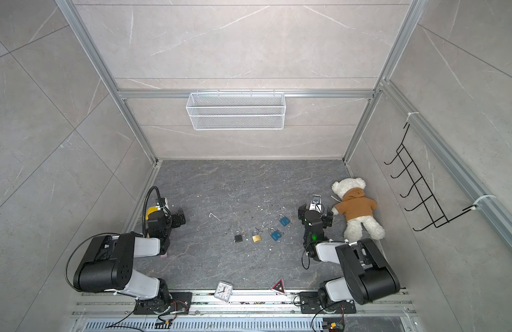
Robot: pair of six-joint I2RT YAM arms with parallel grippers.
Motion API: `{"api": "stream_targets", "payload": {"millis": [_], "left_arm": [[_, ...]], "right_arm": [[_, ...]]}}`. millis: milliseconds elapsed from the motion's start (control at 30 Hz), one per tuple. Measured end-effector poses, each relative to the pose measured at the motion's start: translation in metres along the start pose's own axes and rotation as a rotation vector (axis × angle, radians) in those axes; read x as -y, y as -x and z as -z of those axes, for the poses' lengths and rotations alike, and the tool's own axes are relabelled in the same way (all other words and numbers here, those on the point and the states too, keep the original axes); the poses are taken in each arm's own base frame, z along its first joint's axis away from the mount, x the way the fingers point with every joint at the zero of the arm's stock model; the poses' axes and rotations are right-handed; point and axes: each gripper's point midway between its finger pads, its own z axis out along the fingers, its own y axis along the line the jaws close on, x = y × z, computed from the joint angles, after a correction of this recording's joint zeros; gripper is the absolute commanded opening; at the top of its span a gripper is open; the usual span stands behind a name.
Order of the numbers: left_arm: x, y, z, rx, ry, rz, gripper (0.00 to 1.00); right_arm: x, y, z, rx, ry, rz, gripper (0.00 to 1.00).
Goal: Lock with the key
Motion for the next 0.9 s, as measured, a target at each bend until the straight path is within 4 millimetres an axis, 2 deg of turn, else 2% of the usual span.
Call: {"api": "stream_targets", "payload": {"millis": [33,167,267,367,900], "left_arm": [[0.000,0.000,0.000,0.000,0.000,0.000,1.00],[0.000,0.000,0.000,0.000,0.000,0.000,1.00],[0.000,0.000,0.000,0.000,0.000,0.000,1.00],[0.000,0.000,0.000,0.000,0.000,0.000,1.00],[0.000,0.000,0.000,0.001,0.000,0.000,1.00]], "right_arm": [[-0.003,-0.002,0.000,-0.006,0.022,0.002,1.00],[-0.009,0.010,-0.004,0.033,0.088,-0.030,1.00],[-0.006,0.014,-0.011,0.046,0.117,-0.057,1.00],[-0.005,0.005,-0.017,0.014,0.127,-0.059,1.00],[-0.009,0.010,-0.017,0.033,0.155,-0.067,1.00]]}}
